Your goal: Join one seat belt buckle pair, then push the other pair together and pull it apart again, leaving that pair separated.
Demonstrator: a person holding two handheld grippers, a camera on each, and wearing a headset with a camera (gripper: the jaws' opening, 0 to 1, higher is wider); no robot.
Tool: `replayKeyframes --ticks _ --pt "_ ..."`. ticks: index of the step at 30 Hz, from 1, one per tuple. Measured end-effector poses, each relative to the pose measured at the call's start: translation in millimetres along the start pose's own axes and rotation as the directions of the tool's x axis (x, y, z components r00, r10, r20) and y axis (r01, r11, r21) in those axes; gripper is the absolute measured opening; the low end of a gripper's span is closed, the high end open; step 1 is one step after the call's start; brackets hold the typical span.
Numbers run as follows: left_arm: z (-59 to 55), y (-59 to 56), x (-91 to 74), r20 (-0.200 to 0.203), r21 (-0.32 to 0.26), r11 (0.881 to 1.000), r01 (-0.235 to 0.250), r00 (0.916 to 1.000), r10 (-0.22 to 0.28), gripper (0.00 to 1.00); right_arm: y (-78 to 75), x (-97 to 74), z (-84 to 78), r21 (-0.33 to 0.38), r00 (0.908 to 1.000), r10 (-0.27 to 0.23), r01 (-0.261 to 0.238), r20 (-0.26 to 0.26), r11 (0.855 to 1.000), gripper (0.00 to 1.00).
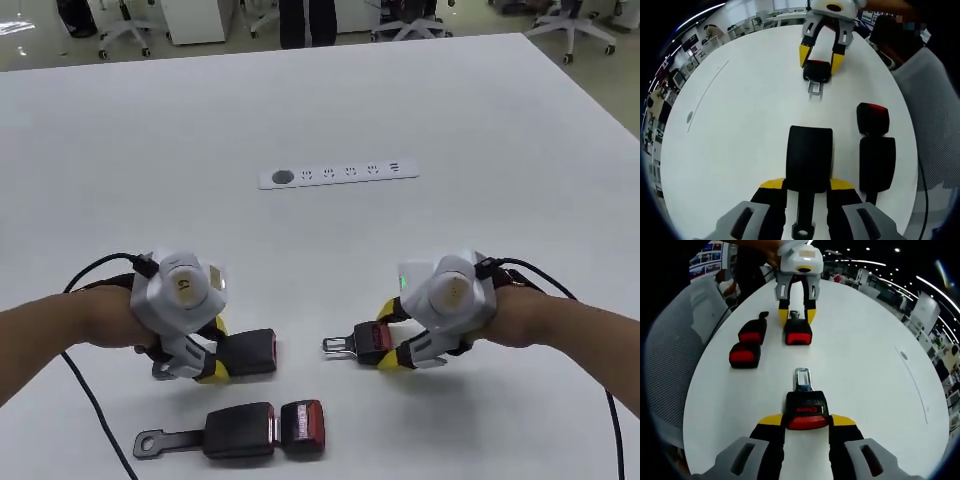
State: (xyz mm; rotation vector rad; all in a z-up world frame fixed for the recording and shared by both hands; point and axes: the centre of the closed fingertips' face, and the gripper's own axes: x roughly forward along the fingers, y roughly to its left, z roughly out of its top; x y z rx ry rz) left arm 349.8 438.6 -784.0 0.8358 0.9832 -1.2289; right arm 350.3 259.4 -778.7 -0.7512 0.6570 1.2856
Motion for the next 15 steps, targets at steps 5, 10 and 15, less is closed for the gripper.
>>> replayKeyframes --ticks 5,10,15 --pt "1.1 -1.1 -0.7 -0.006 0.001 1.000 0.001 1.0000 -0.001 0.32 0.8 0.2 2.1 0.004 1.0000 0.003 -0.003 0.000 1.000 0.30" --pt "-0.5 0.3 -0.2 -0.012 0.002 1.000 0.001 0.9999 -0.001 0.32 -1.6 1.1 6.8 0.001 1.0000 0.001 -0.001 0.000 1.000 0.30" --pt "1.2 -1.4 -1.5 -0.016 -0.004 1.000 -0.001 0.9999 0.001 0.32 -1.0 4.8 12.6 -0.006 1.0000 -0.001 0.001 0.001 1.000 0.30"
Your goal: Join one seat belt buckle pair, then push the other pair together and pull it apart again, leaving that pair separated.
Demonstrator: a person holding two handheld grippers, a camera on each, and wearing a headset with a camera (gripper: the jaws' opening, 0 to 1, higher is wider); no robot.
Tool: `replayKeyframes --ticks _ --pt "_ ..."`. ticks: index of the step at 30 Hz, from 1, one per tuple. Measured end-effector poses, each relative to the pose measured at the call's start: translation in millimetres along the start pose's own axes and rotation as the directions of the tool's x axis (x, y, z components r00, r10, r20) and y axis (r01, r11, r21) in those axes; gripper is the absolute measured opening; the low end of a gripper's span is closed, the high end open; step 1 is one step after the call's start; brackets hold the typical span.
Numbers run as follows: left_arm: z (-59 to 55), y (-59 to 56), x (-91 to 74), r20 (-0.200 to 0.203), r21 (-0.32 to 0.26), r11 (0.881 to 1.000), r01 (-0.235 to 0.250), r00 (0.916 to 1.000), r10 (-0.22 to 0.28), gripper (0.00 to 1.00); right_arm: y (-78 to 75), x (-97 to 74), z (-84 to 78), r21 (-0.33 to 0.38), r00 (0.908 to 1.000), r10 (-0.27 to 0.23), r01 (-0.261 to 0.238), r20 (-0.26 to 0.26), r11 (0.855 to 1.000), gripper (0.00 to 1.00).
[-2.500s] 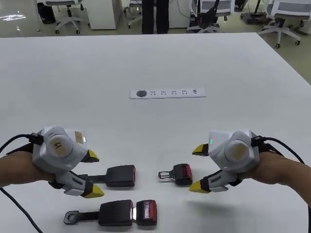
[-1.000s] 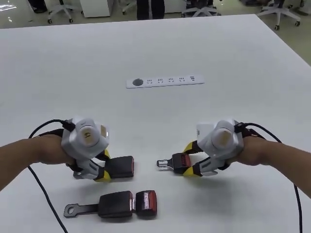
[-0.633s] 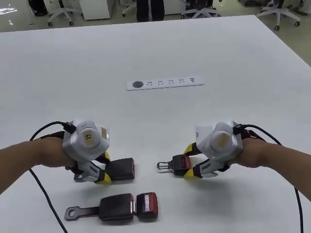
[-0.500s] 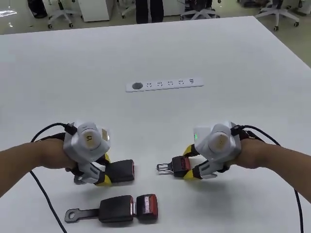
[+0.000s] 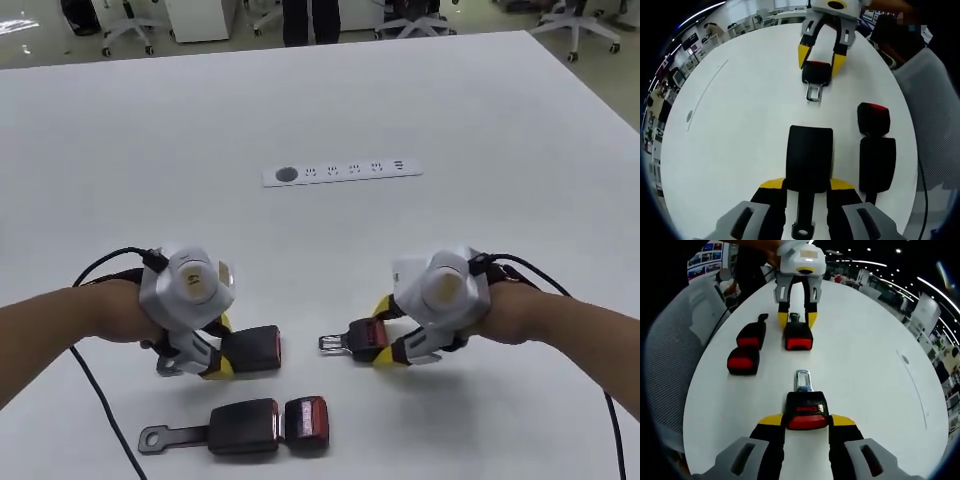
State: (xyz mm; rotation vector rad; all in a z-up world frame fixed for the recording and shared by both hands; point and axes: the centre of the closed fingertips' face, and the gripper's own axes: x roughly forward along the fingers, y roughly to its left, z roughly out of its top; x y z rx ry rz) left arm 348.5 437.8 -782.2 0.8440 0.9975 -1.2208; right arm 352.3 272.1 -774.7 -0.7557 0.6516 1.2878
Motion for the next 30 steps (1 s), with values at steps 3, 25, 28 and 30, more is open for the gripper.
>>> replayKeyframes --ticks 3,25,28,30 --pt "-0.7 0.8 0.2 -0.001 -0.001 1.000 0.001 1.0000 -0.001 0.32 4.0 1.5 5.5 -0.002 1.0000 -0.002 0.002 0.003 1.000 0.30" --pt "-0.2 0.2 0.9 -0.053 0.021 1.000 0.012 0.9985 -0.011 0.32 3.8 15.4 22.3 -0.022 0.9999 0.001 -0.001 0.013 1.000 0.30" --pt "-0.2 0.2 1.3 -0.055 0.019 1.000 0.012 0.9985 -0.011 0.32 5.7 17.3 26.3 -0.029 0.9999 0.002 -0.002 0.014 1.000 0.30" --pt "-0.1 -0.4 1.3 -0.052 0.017 1.000 0.011 0.9986 -0.010 0.32 5.5 18.7 28.3 -0.030 0.9999 0.002 -0.002 0.014 1.000 0.30"
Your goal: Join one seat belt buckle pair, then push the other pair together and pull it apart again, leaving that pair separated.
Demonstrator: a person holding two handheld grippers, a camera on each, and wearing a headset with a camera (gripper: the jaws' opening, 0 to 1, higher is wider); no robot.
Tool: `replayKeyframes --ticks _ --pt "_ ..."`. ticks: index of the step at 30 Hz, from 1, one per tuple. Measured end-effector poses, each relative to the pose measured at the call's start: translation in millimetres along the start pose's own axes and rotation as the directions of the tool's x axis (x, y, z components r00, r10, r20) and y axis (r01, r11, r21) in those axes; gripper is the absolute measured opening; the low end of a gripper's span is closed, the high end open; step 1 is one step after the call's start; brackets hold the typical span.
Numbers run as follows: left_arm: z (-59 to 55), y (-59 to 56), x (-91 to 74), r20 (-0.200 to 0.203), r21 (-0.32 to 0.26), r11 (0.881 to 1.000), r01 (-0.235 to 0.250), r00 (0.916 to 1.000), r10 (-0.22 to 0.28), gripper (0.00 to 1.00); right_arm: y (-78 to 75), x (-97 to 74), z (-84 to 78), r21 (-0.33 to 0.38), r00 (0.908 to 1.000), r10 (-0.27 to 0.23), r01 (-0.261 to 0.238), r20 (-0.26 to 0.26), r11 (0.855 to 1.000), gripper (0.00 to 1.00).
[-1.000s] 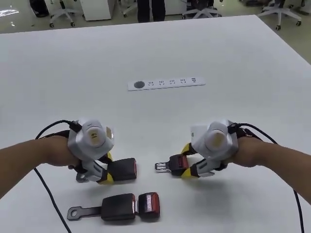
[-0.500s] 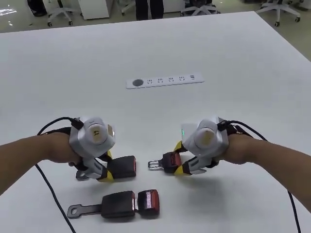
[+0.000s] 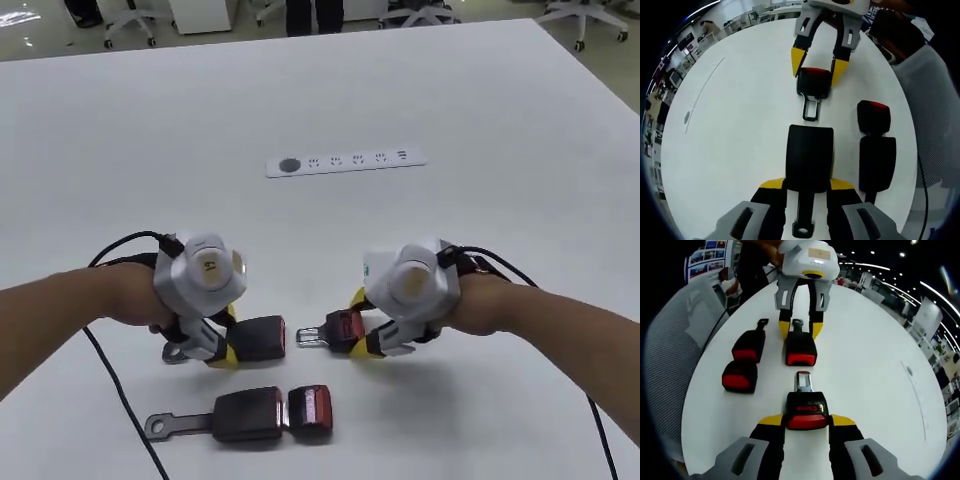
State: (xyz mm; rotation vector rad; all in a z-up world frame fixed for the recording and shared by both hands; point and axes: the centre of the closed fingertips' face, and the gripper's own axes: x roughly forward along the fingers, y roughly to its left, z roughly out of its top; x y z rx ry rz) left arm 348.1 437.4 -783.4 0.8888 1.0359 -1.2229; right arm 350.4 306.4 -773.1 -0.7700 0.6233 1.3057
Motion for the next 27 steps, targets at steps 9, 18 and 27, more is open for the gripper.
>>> replayKeyframes --ticks 9,18,27 --pt "0.0 0.2 0.6 -0.002 -0.003 1.000 -0.002 1.0000 0.002 0.32 -0.6 5.6 5.4 -0.020 0.9999 0.011 -0.011 -0.005 1.000 0.30" --pt "2.8 -2.7 -0.9 0.000 -0.007 1.000 -0.003 1.0000 0.003 0.32 0.3 11.0 14.4 -0.032 0.9999 0.016 -0.016 -0.005 0.999 0.30" --pt "0.3 0.4 0.1 0.017 -0.003 1.000 -0.005 0.9998 0.005 0.31 3.4 16.9 23.6 -0.033 0.9999 0.012 -0.012 0.009 0.999 0.29"
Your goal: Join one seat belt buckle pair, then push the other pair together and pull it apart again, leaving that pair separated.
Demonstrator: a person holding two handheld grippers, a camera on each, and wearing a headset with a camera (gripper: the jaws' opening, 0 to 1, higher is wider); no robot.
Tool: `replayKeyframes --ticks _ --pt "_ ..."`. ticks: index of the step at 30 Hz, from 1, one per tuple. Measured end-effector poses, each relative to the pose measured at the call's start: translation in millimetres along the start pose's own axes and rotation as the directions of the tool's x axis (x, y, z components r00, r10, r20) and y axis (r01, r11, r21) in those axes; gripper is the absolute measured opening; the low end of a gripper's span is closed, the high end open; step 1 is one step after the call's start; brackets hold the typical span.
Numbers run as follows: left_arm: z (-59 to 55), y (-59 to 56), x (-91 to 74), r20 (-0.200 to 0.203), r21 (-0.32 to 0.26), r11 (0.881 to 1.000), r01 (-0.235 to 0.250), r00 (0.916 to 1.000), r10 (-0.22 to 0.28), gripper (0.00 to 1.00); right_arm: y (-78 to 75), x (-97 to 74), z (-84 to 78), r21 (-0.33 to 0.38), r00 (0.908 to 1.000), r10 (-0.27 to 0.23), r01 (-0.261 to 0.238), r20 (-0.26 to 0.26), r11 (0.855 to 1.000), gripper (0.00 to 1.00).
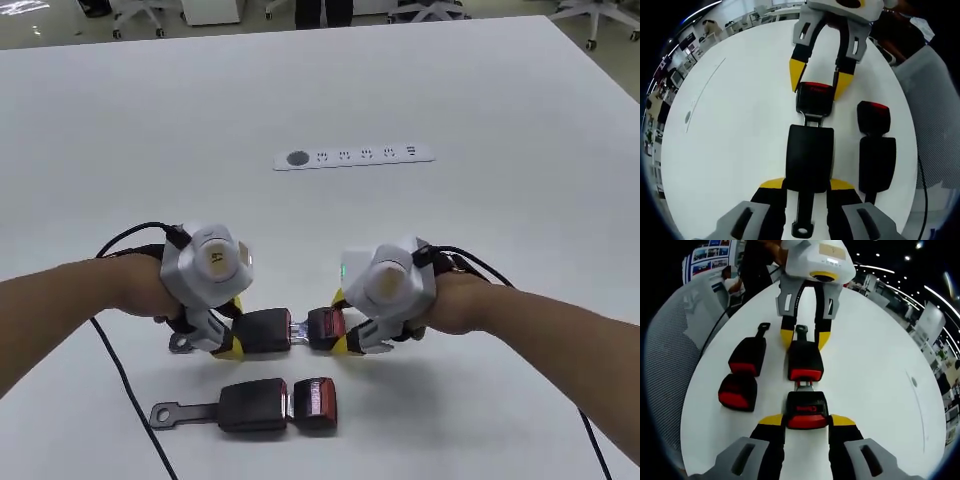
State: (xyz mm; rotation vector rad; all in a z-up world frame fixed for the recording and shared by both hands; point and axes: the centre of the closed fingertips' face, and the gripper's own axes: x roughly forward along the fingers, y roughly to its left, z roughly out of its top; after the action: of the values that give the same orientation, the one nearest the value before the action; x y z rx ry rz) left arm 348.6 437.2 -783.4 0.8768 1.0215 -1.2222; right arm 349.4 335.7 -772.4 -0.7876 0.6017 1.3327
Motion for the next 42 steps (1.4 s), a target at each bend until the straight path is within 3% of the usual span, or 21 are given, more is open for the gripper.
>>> replayKeyframes --ticks 13,21,25,28,42 --pt "-0.8 1.8 0.5 0.021 0.004 1.000 0.002 0.9998 -0.002 0.30 1.3 2.9 1.3 0.070 1.0000 -0.003 0.003 0.001 0.998 0.27" --pt "-1.1 2.3 0.8 0.024 0.016 1.000 0.003 0.9997 -0.004 0.30 4.2 9.3 11.3 0.085 0.9999 0.010 -0.010 0.002 0.996 0.27" --pt "0.4 0.9 0.4 0.017 0.007 1.000 0.000 0.9999 0.000 0.29 3.7 10.1 13.2 0.069 0.9999 0.015 -0.015 -0.001 0.998 0.27" --pt "1.6 0.4 1.0 -0.015 0.023 1.000 0.003 0.9999 -0.003 0.29 4.9 9.6 13.3 0.063 0.9999 0.013 -0.012 -0.012 0.998 0.27" --pt "1.3 -0.7 0.8 -0.016 0.033 0.999 0.008 0.9998 -0.008 0.30 4.5 10.9 10.3 0.042 0.9997 0.013 -0.012 -0.022 0.999 0.28"
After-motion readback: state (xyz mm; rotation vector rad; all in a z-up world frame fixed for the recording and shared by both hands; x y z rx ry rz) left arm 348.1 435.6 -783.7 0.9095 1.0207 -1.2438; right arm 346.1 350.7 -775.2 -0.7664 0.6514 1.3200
